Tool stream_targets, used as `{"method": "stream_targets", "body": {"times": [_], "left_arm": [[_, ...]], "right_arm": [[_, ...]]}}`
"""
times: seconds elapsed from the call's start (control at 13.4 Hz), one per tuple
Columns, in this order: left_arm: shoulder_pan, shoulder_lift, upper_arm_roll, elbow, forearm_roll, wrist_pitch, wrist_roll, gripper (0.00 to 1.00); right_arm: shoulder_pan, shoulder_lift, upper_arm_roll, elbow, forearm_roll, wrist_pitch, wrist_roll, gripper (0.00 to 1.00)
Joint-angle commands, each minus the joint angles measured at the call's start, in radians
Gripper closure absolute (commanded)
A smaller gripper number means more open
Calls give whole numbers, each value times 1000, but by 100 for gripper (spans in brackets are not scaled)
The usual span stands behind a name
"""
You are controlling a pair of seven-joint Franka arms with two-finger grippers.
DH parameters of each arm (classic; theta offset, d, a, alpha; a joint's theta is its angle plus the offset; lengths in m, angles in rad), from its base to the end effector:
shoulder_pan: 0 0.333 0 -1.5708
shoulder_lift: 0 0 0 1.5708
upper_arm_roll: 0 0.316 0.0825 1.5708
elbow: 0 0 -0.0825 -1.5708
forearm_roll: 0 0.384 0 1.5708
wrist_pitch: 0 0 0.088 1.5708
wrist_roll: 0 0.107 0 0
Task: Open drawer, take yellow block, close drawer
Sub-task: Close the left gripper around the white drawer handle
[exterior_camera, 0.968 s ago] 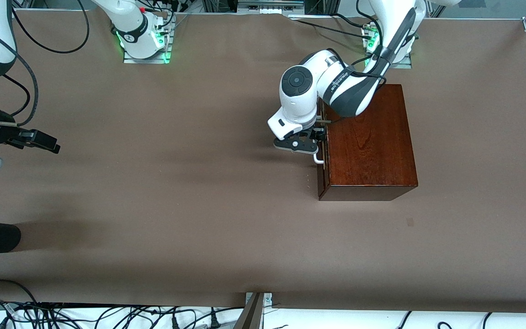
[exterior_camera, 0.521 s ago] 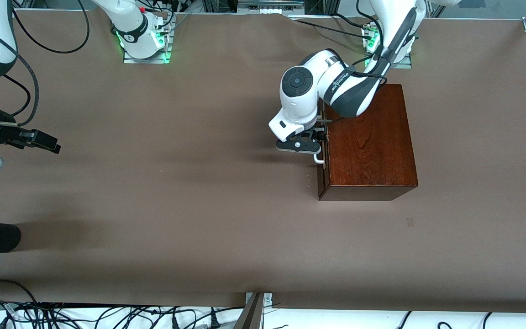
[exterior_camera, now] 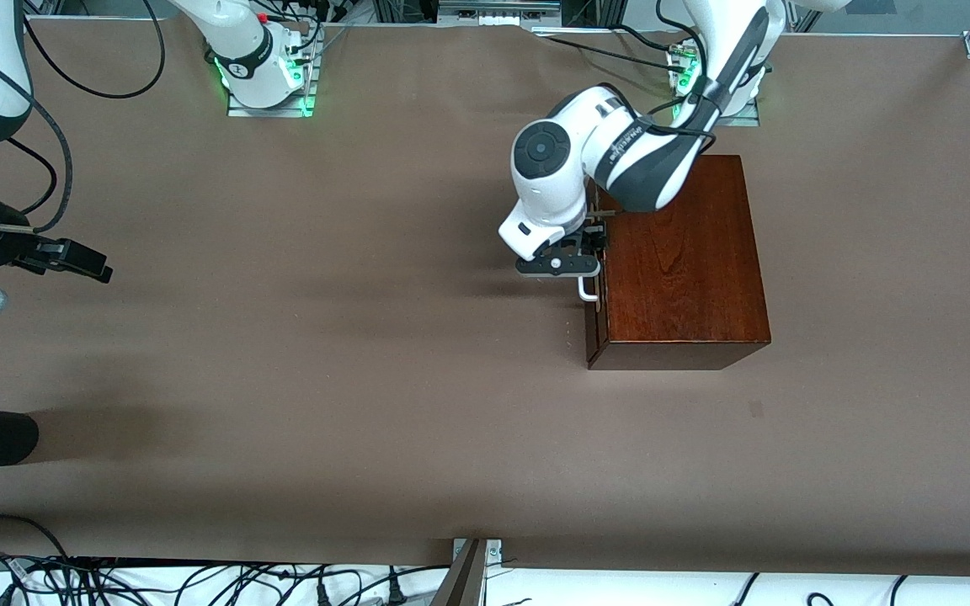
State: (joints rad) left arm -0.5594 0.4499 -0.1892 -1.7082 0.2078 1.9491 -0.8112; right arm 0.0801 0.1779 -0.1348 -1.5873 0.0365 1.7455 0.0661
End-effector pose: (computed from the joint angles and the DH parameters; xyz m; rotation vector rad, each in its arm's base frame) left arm 0.4867 -0.4186 0.3193 -2.9285 0.0343 0.1021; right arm 0.6150 -0.0244 0.5284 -3.1233 0.1964 0.0284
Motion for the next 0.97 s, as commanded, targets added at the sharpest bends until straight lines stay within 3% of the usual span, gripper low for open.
{"method": "stream_targets", "body": {"times": [0.0,0.89], "left_arm": [[-31,1,2,18,39,-32,-49,0],[-37,53,8,15,76,14,-75,0]], "right_arm": [[-2,3,0,6,20,-7,-17,0],[-2,3,0,6,20,-7,-17,0]]}}
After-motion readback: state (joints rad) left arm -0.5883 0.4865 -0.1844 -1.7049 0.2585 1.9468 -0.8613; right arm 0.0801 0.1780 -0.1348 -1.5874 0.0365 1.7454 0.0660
